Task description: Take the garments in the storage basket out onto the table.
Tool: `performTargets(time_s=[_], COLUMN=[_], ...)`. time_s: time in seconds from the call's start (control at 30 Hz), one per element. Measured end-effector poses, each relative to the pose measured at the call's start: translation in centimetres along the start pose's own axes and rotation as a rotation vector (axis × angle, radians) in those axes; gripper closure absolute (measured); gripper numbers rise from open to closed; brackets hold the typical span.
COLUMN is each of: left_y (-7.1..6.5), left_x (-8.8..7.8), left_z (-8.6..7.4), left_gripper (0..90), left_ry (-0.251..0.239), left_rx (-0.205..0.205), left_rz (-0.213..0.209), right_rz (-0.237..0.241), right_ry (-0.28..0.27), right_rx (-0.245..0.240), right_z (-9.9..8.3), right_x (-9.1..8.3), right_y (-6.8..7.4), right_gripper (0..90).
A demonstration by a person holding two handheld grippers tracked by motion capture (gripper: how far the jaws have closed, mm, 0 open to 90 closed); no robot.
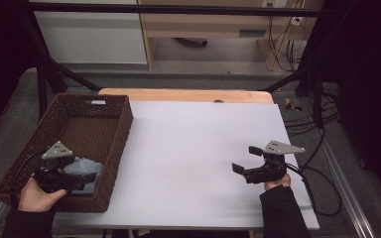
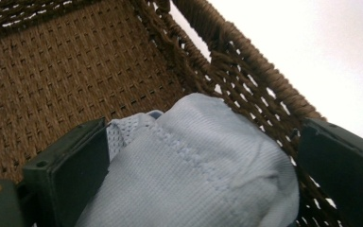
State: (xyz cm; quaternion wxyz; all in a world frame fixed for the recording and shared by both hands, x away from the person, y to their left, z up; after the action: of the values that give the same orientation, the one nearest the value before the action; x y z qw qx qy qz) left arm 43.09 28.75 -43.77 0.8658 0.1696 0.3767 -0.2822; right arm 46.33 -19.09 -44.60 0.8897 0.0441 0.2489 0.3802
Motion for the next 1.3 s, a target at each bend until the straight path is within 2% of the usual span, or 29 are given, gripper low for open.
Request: performTargets(time_s=[0.27, 0.6, 0.93, 1.3], left_y=[0.06, -0.06, -0.30, -0.37], left_x=[0.22, 0.44, 0.50, 0.47], left_z=[-0.25, -0.56, -0.83, -0.94], left_gripper=[5.5, 11.0, 25.4, 39.4], left_ry=[0.028, 0.060, 0.086, 0.098], left_rx=[0.000, -0.012, -0.036, -0.045], left_rz=[0.006, -0.014, -0.066, -0.083], right_rz=[0.000, -0.001, -0.003, -0.005], right_ry=[0.001, 0.002, 0.004, 0.003], right_rx=[0.001, 0.003, -0.001, -0.001], right_z=[0.00, -0.01, -0.04, -0.04], right_x=[0.00, -0.02, 0.01, 0.05], right_y=[-0.01, -0.02, -0.07, -0.10], right_gripper=[3.4, 3.4, 3.4, 3.5])
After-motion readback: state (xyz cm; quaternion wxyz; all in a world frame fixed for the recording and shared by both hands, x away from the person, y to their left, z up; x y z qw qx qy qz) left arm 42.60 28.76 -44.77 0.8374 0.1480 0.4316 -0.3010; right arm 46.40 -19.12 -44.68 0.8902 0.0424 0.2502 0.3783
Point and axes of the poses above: each handheld gripper's, and its own axes: x roughly forward along the jaws, z roughly out of its top, y roughly to its left, the point moved 9 cm from there along x, roughly forward along the jaws, and after that the axes turned 6 degrees about x, right-handed, at the moved point
